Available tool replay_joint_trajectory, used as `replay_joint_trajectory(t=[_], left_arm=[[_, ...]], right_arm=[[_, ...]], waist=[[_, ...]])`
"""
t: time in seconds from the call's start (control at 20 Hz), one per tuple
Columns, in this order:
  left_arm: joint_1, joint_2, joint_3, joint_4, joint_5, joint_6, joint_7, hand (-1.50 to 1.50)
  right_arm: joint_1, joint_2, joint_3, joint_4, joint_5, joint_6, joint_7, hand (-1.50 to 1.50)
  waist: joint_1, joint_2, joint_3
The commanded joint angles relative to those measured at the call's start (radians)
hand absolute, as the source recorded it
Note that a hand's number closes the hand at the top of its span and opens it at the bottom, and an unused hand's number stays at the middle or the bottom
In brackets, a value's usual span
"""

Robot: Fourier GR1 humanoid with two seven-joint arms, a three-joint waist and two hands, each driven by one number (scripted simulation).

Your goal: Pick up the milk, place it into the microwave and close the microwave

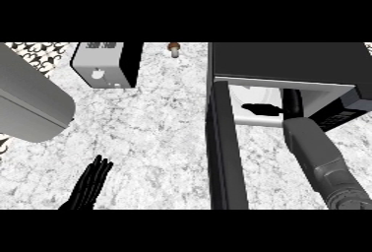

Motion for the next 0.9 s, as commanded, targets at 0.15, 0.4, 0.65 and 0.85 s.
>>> replay_joint_trajectory(t=[0.15, 0.4, 0.65, 0.85], left_arm=[[-0.001, -0.003, -0.018, -0.019, -0.006, -0.002, 0.039, -1.50], [0.000, -0.044, -0.067, -0.035, -0.061, 0.047, 0.062, -1.50], [-0.020, 0.001, 0.009, -0.020, 0.007, -0.010, 0.044, -1.50], [-0.045, -0.031, -0.030, -0.015, 0.001, -0.011, 0.075, -1.50]], right_arm=[[0.141, 0.011, -0.038, 0.009, -0.043, 0.067, -0.105, -1.50], [0.215, 0.021, -0.040, -0.014, -0.070, 0.241, -0.160, -1.50], [0.314, 0.020, -0.029, -0.035, -0.071, 0.305, -0.216, -1.50], [0.393, 0.049, -0.027, -0.086, -0.103, 0.432, -0.271, -1.50]], waist=[[-0.043, -0.003, 0.005], [-0.064, -0.012, 0.005], [-0.073, -0.015, 0.003], [-0.082, -0.019, 0.003]])
